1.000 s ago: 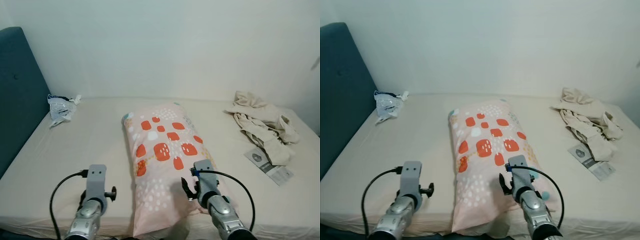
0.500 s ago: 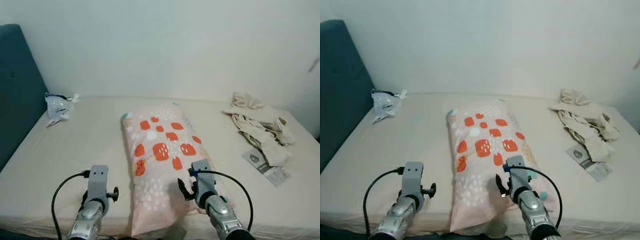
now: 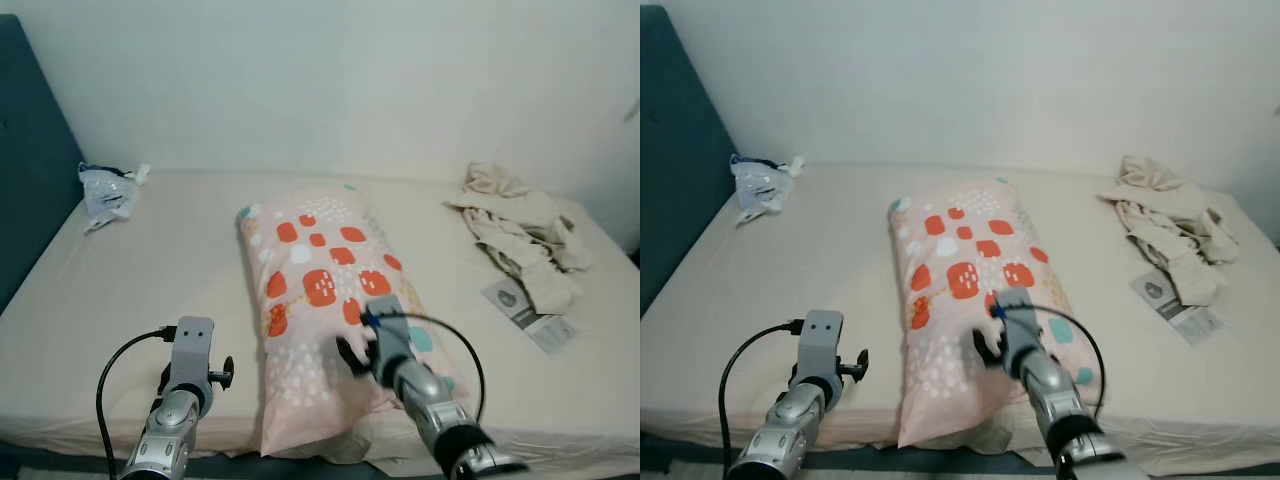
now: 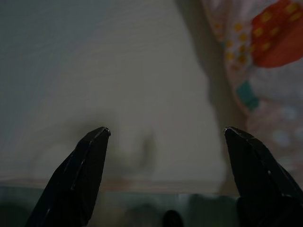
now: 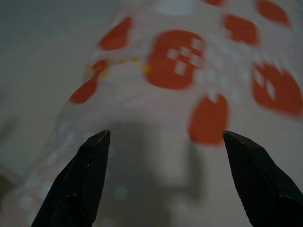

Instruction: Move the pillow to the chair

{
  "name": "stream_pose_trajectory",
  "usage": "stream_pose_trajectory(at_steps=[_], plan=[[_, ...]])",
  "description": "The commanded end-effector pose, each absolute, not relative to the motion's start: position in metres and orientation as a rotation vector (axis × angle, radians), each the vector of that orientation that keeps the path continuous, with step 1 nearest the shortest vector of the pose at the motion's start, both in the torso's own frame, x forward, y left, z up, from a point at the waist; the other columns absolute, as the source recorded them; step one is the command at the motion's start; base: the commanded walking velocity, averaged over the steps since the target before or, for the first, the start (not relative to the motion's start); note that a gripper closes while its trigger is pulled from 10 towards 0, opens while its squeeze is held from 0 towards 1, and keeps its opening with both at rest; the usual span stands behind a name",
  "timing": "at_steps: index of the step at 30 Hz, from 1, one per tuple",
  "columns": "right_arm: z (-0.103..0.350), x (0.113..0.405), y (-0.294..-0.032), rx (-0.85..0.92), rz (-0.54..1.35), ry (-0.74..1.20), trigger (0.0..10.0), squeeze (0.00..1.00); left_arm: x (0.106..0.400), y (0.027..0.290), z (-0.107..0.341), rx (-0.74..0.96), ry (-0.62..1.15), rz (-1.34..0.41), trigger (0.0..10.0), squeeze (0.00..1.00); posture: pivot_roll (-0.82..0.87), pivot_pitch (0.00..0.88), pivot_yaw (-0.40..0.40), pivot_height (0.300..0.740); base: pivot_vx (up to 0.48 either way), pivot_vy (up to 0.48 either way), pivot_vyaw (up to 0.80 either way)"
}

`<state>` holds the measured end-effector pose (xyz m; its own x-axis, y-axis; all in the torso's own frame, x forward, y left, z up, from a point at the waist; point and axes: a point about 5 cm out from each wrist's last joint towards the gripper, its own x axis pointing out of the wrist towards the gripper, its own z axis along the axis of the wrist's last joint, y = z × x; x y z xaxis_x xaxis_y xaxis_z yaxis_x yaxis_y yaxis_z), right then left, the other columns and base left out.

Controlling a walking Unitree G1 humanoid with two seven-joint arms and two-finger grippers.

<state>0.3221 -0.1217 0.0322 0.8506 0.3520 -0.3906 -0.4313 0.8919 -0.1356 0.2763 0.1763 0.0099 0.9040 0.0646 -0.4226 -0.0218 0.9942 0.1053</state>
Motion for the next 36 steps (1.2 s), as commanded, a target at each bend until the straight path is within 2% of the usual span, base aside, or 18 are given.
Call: stream_pose_trajectory(at_steps=[1, 11, 14, 15, 16, 18, 25, 30, 36], plan=[[0.02, 0.313, -0.118, -0.254, 0.471, 0.419, 10.0, 0.0, 0.274, 0.177, 0.01, 0.153, 0.444, 0.028, 10.0, 0.0, 0.04, 0.136, -0.057, 0.74, 0.0, 0.0, 0.0], [0.012, 0.308, -0.103, -0.324, 0.625, 0.538, 10.0, 0.0, 0.274, 0.177, 0.012, 0.125, 0.444, 0.052, 10.0, 0.0, 0.08, 0.119, -0.053, 0.74, 0.0, 0.0, 0.0], [0.011, 0.309, -0.102, -0.41, 0.644, 0.587, 10.0, 0.0, 0.274, 0.181, 0.013, 0.135, 0.445, 0.065, 10.0, 0.0, 0.09, 0.119, -0.053, 0.74, 0.0, 0.0, 0.0], [0.011, 0.31, -0.104, -0.474, 0.65, 0.604, 9.6, 0.0, 0.275, 0.182, 0.014, 0.139, 0.446, 0.071, 10.0, 0.0, 0.1, 0.121, -0.057, 0.74, 0.0, 0.0, 0.0], [0.011, 0.311, -0.107, -0.52, 0.645, 0.62, 10.0, 0.0, 0.275, 0.183, 0.014, 0.143, 0.447, 0.074, 10.0, 0.0, 0.1, 0.127, -0.06, 0.74, 0.0, 0.0, 0.0], [0.012, 0.314, -0.113, -0.567, 0.619, 0.636, 10.0, 0.0, 0.274, 0.182, 0.015, 0.147, 0.445, 0.072, 10.0, 0.0, 0.11, 0.15, -0.065, 0.74, 0.0, 0.0, 0.0], [0.024, 0.326, -0.121, -0.454, 0.52, 0.6, 10.0, 0.0, 0.267, 0.178, 0.022, 0.131, 0.404, 0.047, 10.0, 0.0, 0.12, 0.235, -0.06, 0.74, 0.0, 0.0, 0.0], [0.031, 0.331, -0.118, -0.43, 0.531, 0.553, 10.0, 0.0, 0.261, 0.177, 0.024, 0.137, 0.393, 0.03, 10.0, 0.0, 0.13, 0.276, -0.056, 0.74, 0.0, 0.0, 0.0], [0.027, 0.328, -0.12, -0.486, 0.564, 0.594, 10.0, 0.0, 0.26, 0.177, 0.026, 0.141, 0.398, 0.027, 10.0, 0.0, 0.13, 0.295, -0.061, 0.74, 0.0, 0.0, 0.0]])
